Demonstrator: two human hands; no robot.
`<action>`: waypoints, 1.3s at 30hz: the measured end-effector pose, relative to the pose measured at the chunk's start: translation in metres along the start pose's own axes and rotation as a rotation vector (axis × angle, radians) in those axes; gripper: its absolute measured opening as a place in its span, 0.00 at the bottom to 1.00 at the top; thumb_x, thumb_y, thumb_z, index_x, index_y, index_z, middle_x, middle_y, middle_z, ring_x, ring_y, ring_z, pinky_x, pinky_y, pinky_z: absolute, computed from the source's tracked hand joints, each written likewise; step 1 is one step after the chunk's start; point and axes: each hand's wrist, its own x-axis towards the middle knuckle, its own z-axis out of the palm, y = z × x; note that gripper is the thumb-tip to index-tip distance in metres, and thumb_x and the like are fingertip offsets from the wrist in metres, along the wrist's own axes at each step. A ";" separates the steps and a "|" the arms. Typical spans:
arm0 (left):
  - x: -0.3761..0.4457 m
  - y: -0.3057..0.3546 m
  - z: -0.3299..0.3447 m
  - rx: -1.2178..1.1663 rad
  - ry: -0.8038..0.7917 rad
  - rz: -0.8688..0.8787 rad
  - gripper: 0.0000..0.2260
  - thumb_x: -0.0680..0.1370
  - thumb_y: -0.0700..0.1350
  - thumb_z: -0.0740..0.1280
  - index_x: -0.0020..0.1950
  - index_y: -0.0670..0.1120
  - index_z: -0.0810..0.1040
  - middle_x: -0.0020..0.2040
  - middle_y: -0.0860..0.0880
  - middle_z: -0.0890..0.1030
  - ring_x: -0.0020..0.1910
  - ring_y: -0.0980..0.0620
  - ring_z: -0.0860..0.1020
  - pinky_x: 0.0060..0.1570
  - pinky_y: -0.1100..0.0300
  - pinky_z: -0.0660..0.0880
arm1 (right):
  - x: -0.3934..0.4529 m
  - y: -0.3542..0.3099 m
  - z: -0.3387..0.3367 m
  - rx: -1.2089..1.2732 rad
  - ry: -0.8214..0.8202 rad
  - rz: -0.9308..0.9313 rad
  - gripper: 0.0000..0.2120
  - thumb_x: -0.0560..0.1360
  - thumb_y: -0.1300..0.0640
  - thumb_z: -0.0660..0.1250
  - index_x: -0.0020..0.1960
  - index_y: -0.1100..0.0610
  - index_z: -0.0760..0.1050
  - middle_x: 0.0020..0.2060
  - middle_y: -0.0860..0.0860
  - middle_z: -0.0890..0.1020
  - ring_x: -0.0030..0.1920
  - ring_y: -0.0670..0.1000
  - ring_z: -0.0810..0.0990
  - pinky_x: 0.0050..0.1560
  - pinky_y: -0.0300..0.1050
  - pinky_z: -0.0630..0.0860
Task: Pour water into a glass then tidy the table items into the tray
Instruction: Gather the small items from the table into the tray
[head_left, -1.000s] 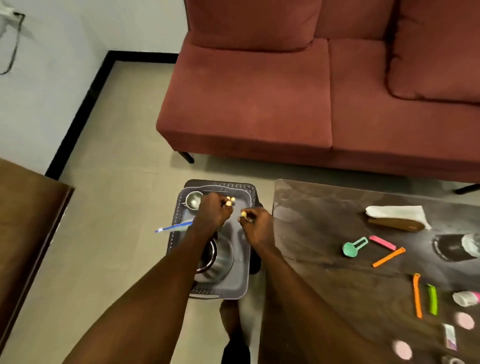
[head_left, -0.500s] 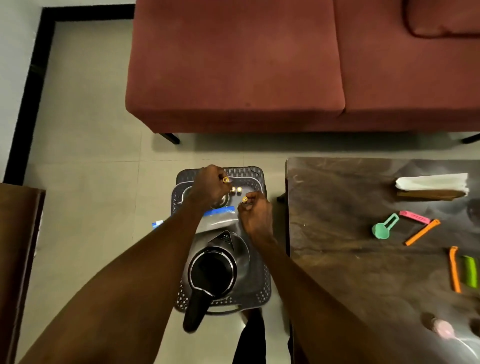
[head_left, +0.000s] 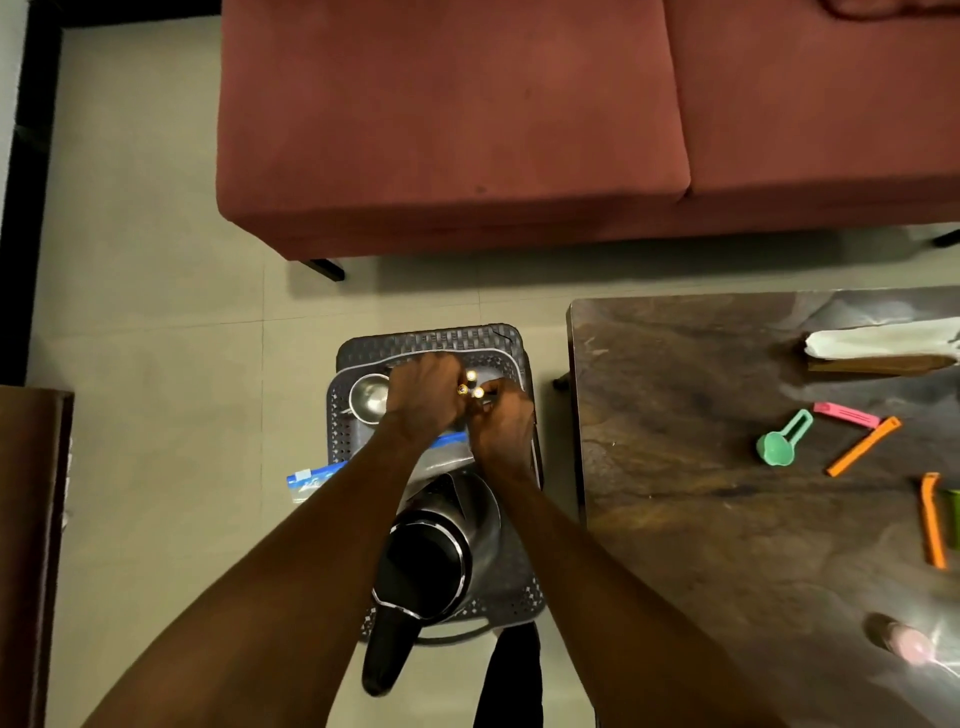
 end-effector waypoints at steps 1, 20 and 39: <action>-0.001 -0.001 0.002 0.040 0.010 0.014 0.07 0.74 0.49 0.70 0.49 0.48 0.78 0.47 0.46 0.82 0.47 0.44 0.81 0.41 0.56 0.67 | 0.000 0.000 0.001 0.005 -0.001 0.000 0.05 0.76 0.65 0.68 0.50 0.64 0.79 0.44 0.57 0.83 0.41 0.52 0.81 0.41 0.45 0.79; -0.008 -0.005 0.011 0.220 0.089 0.048 0.06 0.72 0.48 0.71 0.39 0.48 0.77 0.36 0.48 0.82 0.34 0.46 0.80 0.34 0.58 0.64 | 0.007 0.005 0.013 -0.018 0.045 -0.019 0.05 0.76 0.66 0.66 0.51 0.65 0.78 0.46 0.58 0.82 0.42 0.49 0.76 0.40 0.37 0.70; -0.005 -0.011 0.020 0.164 0.099 0.081 0.10 0.74 0.53 0.70 0.48 0.47 0.78 0.45 0.47 0.82 0.42 0.45 0.81 0.37 0.56 0.66 | 0.007 0.012 0.016 -0.026 0.057 -0.041 0.05 0.76 0.66 0.67 0.51 0.65 0.78 0.46 0.58 0.82 0.41 0.47 0.74 0.35 0.24 0.67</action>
